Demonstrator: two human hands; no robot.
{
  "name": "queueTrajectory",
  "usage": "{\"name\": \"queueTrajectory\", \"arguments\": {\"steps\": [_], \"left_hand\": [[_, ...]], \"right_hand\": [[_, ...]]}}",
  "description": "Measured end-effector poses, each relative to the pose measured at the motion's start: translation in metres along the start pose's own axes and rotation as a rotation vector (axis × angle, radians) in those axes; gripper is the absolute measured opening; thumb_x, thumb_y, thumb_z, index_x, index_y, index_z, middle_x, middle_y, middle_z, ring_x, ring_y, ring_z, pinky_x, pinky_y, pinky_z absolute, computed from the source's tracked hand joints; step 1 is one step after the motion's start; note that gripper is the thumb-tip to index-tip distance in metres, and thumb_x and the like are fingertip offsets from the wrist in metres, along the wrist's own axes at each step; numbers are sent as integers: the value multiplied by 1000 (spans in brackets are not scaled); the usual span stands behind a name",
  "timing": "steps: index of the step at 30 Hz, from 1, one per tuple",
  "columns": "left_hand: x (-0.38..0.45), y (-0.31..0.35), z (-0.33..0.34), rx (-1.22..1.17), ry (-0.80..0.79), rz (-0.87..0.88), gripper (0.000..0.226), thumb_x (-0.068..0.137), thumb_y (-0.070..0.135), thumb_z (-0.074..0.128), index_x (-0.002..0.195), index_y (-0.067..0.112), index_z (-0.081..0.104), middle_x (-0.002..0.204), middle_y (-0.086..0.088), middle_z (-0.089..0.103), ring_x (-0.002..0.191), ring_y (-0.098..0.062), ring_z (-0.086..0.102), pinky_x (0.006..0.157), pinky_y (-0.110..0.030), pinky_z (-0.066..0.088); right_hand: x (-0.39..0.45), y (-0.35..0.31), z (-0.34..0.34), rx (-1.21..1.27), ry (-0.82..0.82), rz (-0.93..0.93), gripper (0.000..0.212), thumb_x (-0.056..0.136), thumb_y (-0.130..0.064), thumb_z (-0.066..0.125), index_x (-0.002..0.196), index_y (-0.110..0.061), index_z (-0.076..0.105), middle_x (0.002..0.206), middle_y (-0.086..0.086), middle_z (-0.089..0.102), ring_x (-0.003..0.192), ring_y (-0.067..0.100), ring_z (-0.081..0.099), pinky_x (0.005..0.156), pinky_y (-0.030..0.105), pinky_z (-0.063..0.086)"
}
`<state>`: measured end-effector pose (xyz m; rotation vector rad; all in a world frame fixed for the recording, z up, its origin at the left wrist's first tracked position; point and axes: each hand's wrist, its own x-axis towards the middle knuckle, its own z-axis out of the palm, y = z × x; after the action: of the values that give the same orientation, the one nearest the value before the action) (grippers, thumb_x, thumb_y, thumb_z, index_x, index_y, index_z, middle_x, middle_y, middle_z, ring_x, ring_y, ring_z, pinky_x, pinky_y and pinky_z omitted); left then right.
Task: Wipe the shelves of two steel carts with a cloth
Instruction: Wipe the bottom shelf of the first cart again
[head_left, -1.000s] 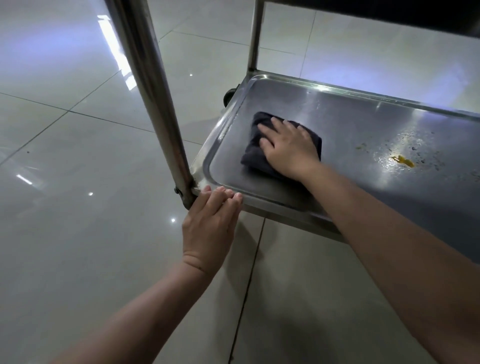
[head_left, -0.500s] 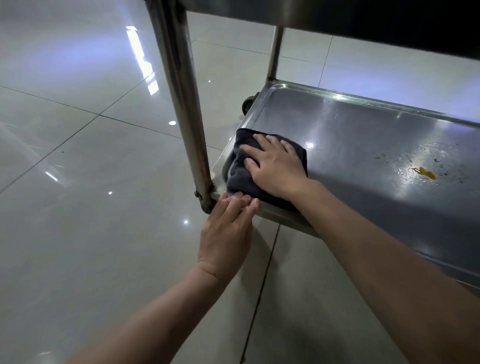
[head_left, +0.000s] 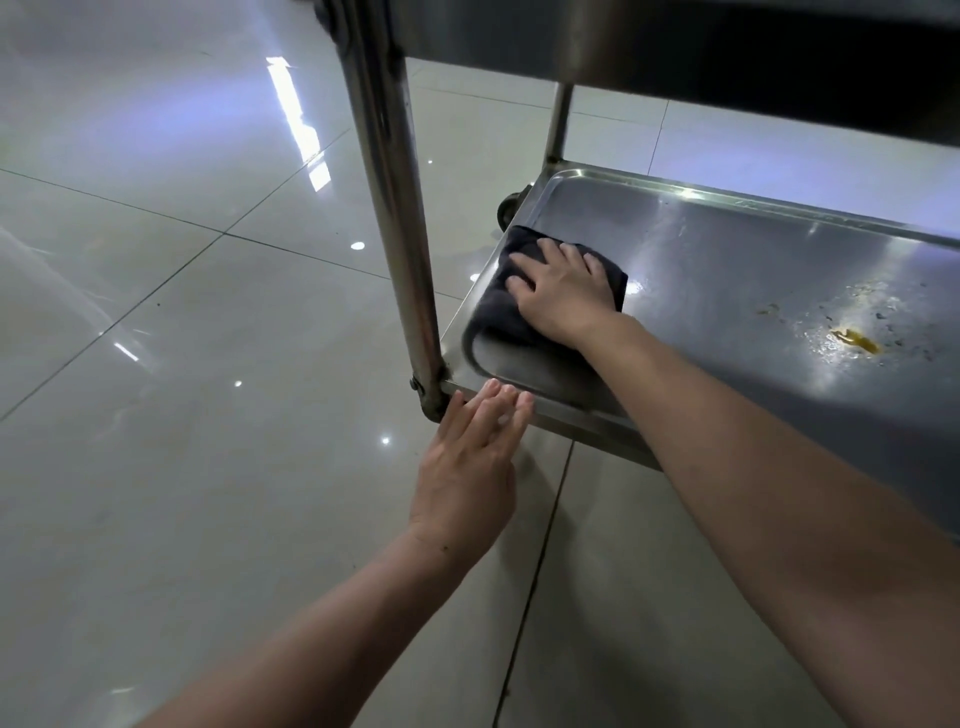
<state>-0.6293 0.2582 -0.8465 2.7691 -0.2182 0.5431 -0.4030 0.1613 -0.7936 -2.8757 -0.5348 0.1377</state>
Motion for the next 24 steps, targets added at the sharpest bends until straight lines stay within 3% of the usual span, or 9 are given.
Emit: {"name": "queueTrajectory", "arguments": {"steps": [7, 11, 15, 21, 24], "left_hand": [[4, 4, -12, 171, -64, 15, 62, 85, 13, 34, 142, 11, 56, 136, -11, 55, 134, -32, 45, 119, -53, 28], [5, 0, -21, 193, -93, 36, 60, 85, 15, 36, 141, 15, 58, 131, -12, 54, 126, -33, 51, 117, -55, 31], [9, -4, -28, 136, -81, 8, 53, 85, 9, 50, 136, 22, 58, 127, 1, 60, 119, -23, 57, 120, -48, 27], [15, 3, -30, -56, -11, -133, 34, 77, -4, 52, 101, 17, 63, 94, 1, 64, 98, -26, 60, 120, -40, 28], [11, 9, -34, -139, 5, -172, 26, 75, -8, 50, 90, 14, 53, 87, -3, 59, 94, -27, 53, 104, -34, 37]], "right_hand": [[-61, -20, 7, 29, -6, -80, 68, 96, -76, 40, 157, -45, 40, 173, -1, 21, 159, 23, 14, 129, 49, 5], [-82, -10, 0, 122, -4, -57, 60, 97, -69, 51, 151, -43, 49, 171, -4, 26, 158, 18, 18, 130, 47, 6], [-115, 36, -9, 169, 28, 27, 47, 98, -58, 60, 141, -39, 60, 168, -5, 34, 155, 16, 27, 128, 46, 10], [-140, 51, -8, 209, 51, 61, 32, 102, -44, 60, 133, -38, 66, 166, -7, 37, 155, 14, 26, 128, 47, 7], [-138, 30, -7, 189, 43, 11, 32, 104, -41, 56, 135, -39, 65, 166, -7, 37, 155, 14, 25, 128, 48, 7]]}}
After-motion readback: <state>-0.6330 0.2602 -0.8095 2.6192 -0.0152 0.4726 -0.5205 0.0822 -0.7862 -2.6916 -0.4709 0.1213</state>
